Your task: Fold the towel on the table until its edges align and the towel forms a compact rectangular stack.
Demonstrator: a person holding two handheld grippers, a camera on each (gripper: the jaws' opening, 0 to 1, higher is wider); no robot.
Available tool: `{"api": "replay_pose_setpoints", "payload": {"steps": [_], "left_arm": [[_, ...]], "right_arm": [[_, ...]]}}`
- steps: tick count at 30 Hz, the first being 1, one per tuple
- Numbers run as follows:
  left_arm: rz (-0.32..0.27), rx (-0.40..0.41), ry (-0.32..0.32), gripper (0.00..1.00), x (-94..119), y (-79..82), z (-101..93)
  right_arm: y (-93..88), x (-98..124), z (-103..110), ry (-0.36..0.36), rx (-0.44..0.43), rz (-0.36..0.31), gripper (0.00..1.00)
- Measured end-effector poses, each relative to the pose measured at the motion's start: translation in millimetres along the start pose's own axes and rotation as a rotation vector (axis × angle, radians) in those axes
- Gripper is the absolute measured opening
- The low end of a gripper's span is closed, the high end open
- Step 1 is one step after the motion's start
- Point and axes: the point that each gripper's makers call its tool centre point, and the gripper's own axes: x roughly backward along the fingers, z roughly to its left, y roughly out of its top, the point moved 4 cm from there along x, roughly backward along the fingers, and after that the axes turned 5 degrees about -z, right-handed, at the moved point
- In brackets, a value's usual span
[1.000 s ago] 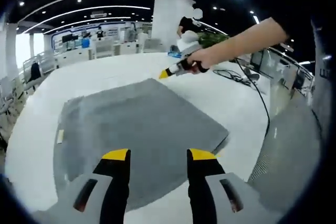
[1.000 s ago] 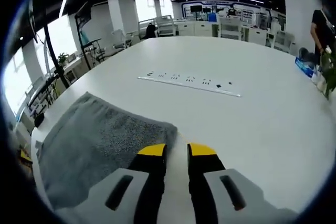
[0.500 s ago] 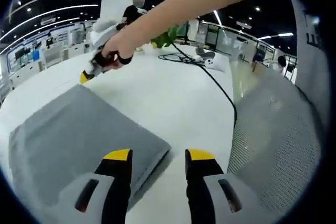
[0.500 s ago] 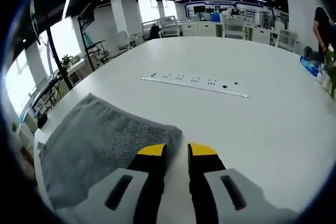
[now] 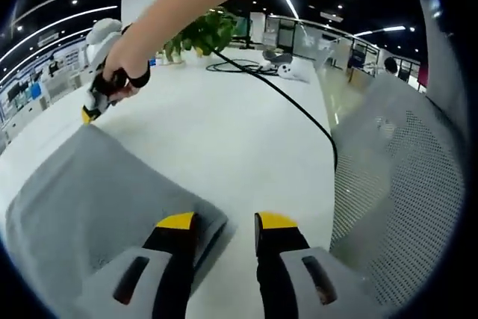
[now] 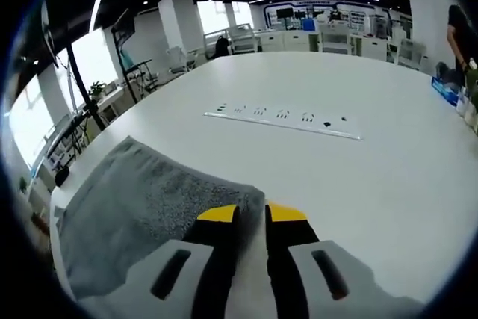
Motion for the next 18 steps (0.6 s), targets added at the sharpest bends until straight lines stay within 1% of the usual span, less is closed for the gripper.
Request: {"api": "replay_pose_setpoints", "payload": {"steps": [1,2,3,4,5,6,7,9,12,15,18], "left_arm": [[0.001,-0.001,0.0,0.3,-0.7,-0.2,0.1],[0.02,-0.01,-0.008,0.31,-2.2,-2.0,-0.8],[0.041,-0.047,-0.028,0.31,-2.9,-3.5,-2.7],[0.051,-0.067,-0.037,0.31,-3.9,-4.9,-4.4],[0.056,-0.073,-0.035,0.31,-4.8,-6.0,-4.9],[0.054,-0.083,-0.029,0.3,-5.1,-6.2,-4.8],[0.051,-0.09,-0.019,0.29,-5.6,-5.5,-3.4],[0.049,-0.092,-0.009,0.25,-5.4,-5.1,-1.4],[0.038,-0.109,0.005,0.21,-6.5,-5.0,1.3],[0.03,-0.112,0.012,0.19,-6.8,-4.0,2.8],[0.025,-0.123,0.027,0.14,-6.0,-2.9,5.5]], "right_arm": [[-0.7,-0.6,0.0,0.0,0.0,0.002,0.12],[-2.6,-0.2,-0.1,0.0,0.002,0.008,0.12],[-3.7,-0.5,-0.2,0.001,0.002,0.011,0.12],[-6.1,-1.5,0.2,-0.001,0.011,0.024,0.12],[-8.4,-1.5,-0.7,-0.005,0.042,0.041,0.12],[-9.4,-0.1,-0.8,-0.007,0.066,0.053,0.12],[-8.0,-0.3,0.3,-0.005,0.05,0.038,0.12],[-7.3,-2.1,-0.8,-0.006,0.045,0.036,0.11],[-7.8,-0.7,0.8,-0.009,0.051,0.026,0.09],[-8.4,0.9,3.2,-0.004,0.046,0.027,0.06],[-8.8,2.8,5.2,-0.003,0.042,0.032,0.05]]}}
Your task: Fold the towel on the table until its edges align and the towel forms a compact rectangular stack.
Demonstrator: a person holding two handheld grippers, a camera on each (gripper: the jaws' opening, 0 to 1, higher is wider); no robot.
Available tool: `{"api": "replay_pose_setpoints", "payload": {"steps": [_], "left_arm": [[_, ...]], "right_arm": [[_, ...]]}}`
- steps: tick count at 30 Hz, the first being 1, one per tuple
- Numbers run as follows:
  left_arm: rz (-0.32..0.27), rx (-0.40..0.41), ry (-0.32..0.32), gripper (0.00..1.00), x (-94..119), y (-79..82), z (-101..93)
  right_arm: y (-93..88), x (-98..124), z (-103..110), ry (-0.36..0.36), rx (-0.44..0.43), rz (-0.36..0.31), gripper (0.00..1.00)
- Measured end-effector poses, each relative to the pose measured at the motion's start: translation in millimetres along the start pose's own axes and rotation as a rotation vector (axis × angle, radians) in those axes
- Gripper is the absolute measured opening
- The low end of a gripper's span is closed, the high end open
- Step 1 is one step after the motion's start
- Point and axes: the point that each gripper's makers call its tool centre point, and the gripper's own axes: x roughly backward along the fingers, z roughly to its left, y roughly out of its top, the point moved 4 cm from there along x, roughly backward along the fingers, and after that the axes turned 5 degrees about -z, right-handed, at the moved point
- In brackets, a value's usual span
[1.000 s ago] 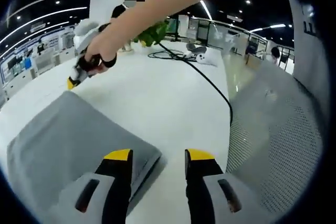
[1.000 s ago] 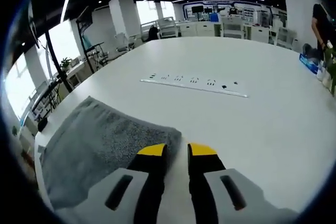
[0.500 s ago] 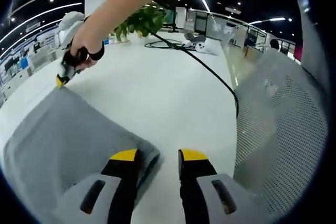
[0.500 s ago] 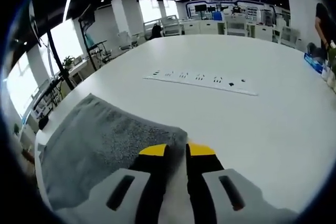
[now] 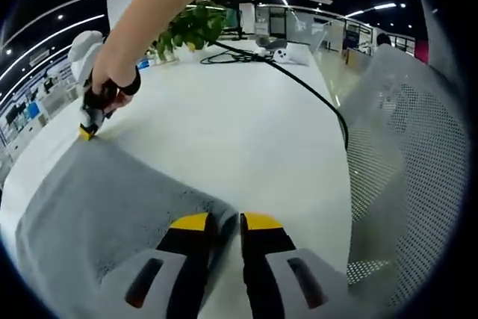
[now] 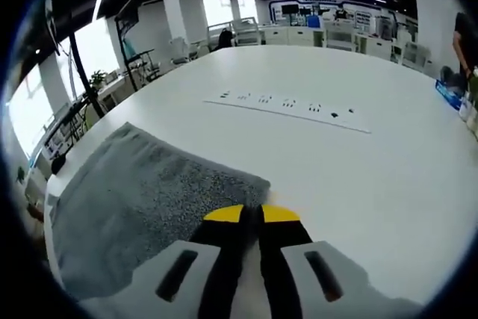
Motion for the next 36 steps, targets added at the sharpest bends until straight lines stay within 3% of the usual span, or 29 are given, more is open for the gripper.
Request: {"api": "replay_pose_setpoints", "payload": {"steps": [5,15,25,28,36], "left_arm": [[-0.004,0.03,0.022,0.06,1.2,-0.6,5.2],[-0.024,0.072,0.011,0.04,6.7,2.7,3.2],[-0.151,0.19,-0.04,0.04,13.1,31.5,-1.0],[-0.217,0.249,-0.064,0.05,16.5,45.2,-2.4],[-0.278,0.302,-0.033,0.05,32.7,61.3,2.5]], "right_arm": [[0.4,1.2,-0.3,-0.001,0.01,-0.011,0.01],[7.1,9.8,-1.7,-0.006,-0.004,-0.042,0.01],[7.3,31.0,-11.8,-0.052,-0.021,-0.022,0.01],[9.7,37.2,-15.9,-0.081,-0.037,-0.012,0.01],[23.2,53.5,-9.2,-0.097,-0.056,-0.026,0.01]]}}
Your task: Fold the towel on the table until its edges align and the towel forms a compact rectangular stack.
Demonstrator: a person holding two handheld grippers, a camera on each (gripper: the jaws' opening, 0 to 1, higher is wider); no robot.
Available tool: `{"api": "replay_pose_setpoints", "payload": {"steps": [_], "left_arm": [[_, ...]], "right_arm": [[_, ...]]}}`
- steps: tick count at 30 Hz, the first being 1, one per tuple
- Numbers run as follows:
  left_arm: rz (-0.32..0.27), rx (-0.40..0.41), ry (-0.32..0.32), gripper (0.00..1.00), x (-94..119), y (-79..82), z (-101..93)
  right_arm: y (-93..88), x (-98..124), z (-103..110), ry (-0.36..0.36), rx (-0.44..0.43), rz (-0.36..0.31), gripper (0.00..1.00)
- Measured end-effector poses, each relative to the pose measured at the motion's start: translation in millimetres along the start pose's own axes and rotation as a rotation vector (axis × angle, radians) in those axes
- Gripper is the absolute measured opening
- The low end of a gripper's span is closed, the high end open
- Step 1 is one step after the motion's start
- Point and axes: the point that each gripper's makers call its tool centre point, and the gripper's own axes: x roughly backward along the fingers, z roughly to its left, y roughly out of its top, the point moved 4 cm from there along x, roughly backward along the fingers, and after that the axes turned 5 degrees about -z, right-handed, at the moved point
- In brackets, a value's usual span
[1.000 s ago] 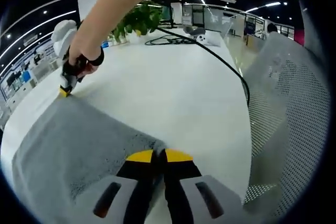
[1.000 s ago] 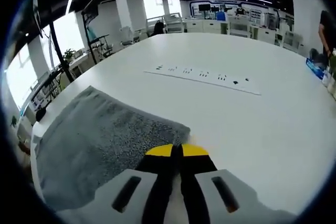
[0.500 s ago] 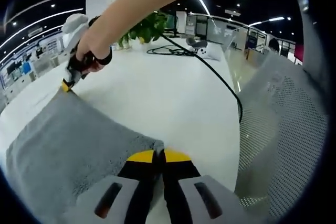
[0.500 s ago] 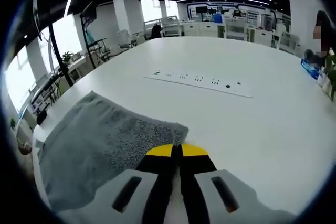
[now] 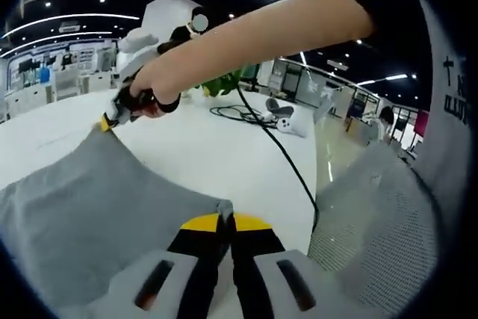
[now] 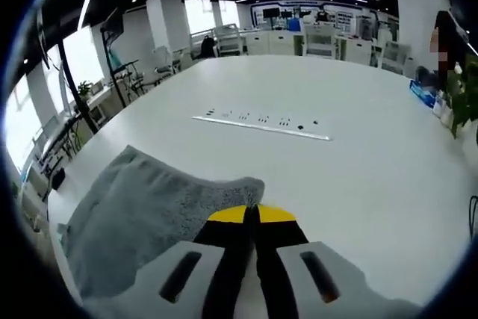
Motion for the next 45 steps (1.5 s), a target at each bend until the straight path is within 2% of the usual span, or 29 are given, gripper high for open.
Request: {"api": "replay_pose_setpoints", "payload": {"steps": [6,13,17,21,25,28,34,37,42,45], "left_arm": [[-0.037,0.011,0.037,0.04,16.8,10.1,6.5],[-0.097,0.094,0.128,0.03,49.1,18.0,17.2],[-0.132,0.12,0.167,0.03,63.1,21.2,20.3],[-0.142,0.116,0.202,0.03,75.9,21.5,21.7],[-0.17,0.148,0.244,0.03,91.3,21.5,25.9],[-0.201,0.202,0.279,0.03,102.7,21.6,29.8],[-0.243,0.227,0.335,0.03,126.6,22.8,34.5],[-0.252,0.256,0.389,0.03,139.6,19.1,38.7],[-0.274,0.323,0.499,0.03,162.6,7.3,47.9],[-0.288,0.357,0.563,0.03,173.5,2.3,53.0]], "right_arm": [[15.3,10.7,12.4,0.013,-0.008,-0.03,0.01],[29.2,23.7,40.5,0.05,-0.014,-0.059,0.01],[44.6,24.0,49.6,0.069,-0.011,-0.086,0.01],[51.4,20.4,61.7,0.092,-0.006,-0.099,0.0],[64.0,21.0,77.5,0.12,0.004,-0.121,0.0],[70.7,19.7,87.8,0.142,0.03,-0.124,0.0],[85.1,17.7,109.0,0.168,0.044,-0.137,0.0],[89.5,17.6,120.9,0.18,0.055,-0.141,0.0],[97.5,1.1,141.1,0.205,0.059,-0.143,0.0],[101.0,-0.1,156.6,0.225,0.073,-0.148,0.0]]}}
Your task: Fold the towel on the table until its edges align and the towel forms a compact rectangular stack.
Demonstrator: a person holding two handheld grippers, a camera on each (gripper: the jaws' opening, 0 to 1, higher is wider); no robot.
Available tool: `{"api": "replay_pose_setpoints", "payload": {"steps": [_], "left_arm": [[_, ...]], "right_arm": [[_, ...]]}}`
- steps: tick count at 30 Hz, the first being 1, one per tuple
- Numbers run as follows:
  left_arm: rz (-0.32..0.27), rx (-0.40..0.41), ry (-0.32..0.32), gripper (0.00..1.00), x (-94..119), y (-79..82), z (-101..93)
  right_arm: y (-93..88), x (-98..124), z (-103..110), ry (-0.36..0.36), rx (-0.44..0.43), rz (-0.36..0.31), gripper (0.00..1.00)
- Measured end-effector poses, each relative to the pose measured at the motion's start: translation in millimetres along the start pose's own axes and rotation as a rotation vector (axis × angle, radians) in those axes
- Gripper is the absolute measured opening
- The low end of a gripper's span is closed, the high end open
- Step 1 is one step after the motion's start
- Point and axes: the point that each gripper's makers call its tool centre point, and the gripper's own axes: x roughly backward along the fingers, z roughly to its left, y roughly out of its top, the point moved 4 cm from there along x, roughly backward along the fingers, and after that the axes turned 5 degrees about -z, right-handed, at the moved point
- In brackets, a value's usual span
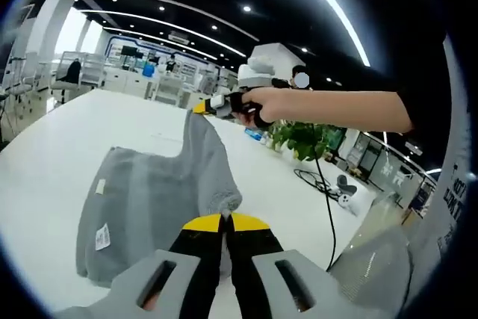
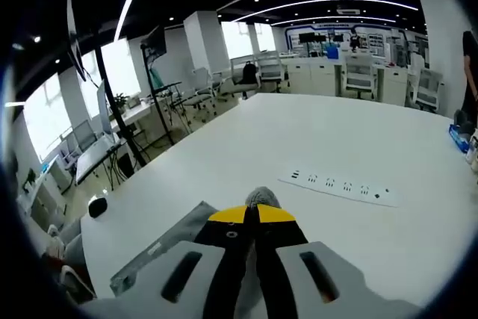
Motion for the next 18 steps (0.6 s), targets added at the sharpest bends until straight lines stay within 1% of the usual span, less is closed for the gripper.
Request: {"api": "replay_pose_setpoints", "payload": {"steps": [1,2,4,7,9,10,12,15,18], "left_arm": [[0.016,0.021,0.051,0.03,5.5,-3.3,8.7],[0.01,0.021,0.063,0.03,7.4,-3.3,12.0],[-0.006,0.033,0.087,0.03,11.8,-3.0,18.3],[-0.02,0.048,0.125,0.02,20.6,-1.7,29.6],[-0.016,0.065,0.153,0.02,24.3,-1.9,35.4],[-0.003,0.063,0.179,0.02,27.4,-3.1,40.5],[-0.009,0.065,0.197,0.02,31.2,-3.0,45.5],[-0.024,0.096,0.239,0.02,37.1,-4.9,55.6],[-0.027,0.131,0.261,0.03,38.5,-10.4,63.7]], "right_arm": [[0.4,-1.0,1.6,0.003,0.001,0.0,0.0],[2.0,-4.5,6.7,0.014,0.008,-0.003,0.0],[4.3,-14.8,8.9,0.022,0.01,-0.004,0.0],[4.7,-27.2,23.4,0.039,0.015,-0.004,0.0],[5.1,-31.8,31.1,0.056,0.016,0.0,0.0],[4.3,-36.0,35.1,0.068,0.015,0.001,0.0],[2.8,-42.8,40.2,0.074,0.022,0.006,0.0],[-0.1,-50.3,47.9,0.085,0.025,0.015,0.0],[-4.7,-56.9,52.1,0.086,0.035,0.025,0.0]]}}
